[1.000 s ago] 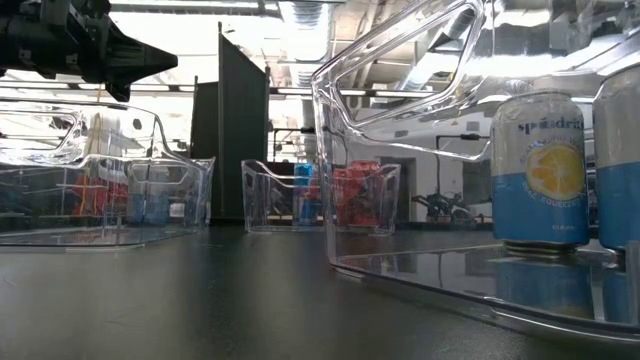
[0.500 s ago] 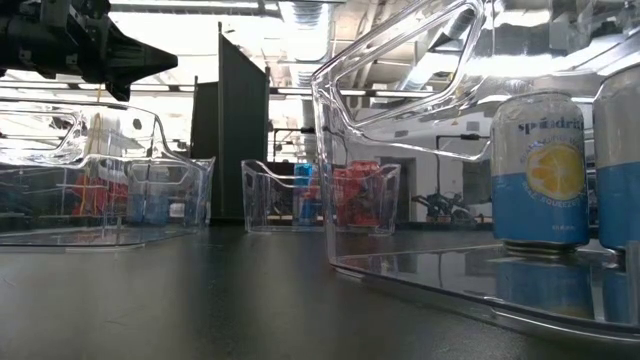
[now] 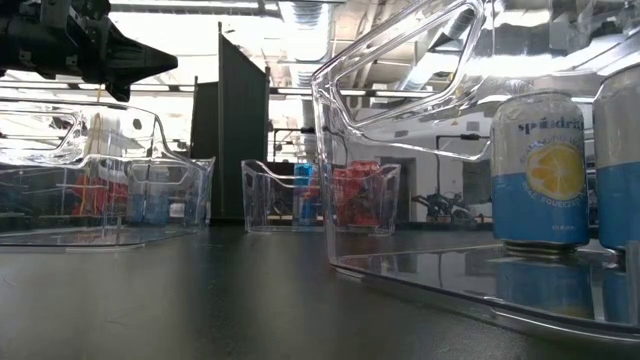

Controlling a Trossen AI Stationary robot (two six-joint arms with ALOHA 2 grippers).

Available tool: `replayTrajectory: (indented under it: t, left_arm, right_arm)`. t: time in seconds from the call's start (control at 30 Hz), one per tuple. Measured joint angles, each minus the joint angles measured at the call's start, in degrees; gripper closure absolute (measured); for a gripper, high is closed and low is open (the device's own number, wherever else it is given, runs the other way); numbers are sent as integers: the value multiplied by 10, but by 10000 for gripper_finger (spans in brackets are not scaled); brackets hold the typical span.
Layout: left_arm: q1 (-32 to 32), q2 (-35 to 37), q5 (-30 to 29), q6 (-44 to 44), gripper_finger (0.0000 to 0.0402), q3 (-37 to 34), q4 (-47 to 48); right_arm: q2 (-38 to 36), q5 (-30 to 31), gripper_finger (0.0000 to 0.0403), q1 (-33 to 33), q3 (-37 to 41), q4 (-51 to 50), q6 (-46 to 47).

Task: Sort soda cans
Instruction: Put the blue soda can into the middle left transparent bin

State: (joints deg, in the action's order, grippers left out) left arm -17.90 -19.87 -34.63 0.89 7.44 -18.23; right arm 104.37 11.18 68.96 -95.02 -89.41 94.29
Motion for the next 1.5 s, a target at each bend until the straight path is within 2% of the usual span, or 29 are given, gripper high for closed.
replayTrajectory:
  t: [0.43,0.67,1.13,1.5]
  left_arm:
    - [0,0,0,-1,401,0,14]
    - [0,0,0,0,401,0,16]
    - [0,0,0,-1,401,0,21]
    - [0,0,0,-2,401,0,24]
  right_arm:
    - [0,12,3,-24,7,2,-7]
    - [0,12,3,-24,45,29,-14]
    - [0,12,3,-31,47,66,-27]
    - [0,2,3,-35,113,142,-34]
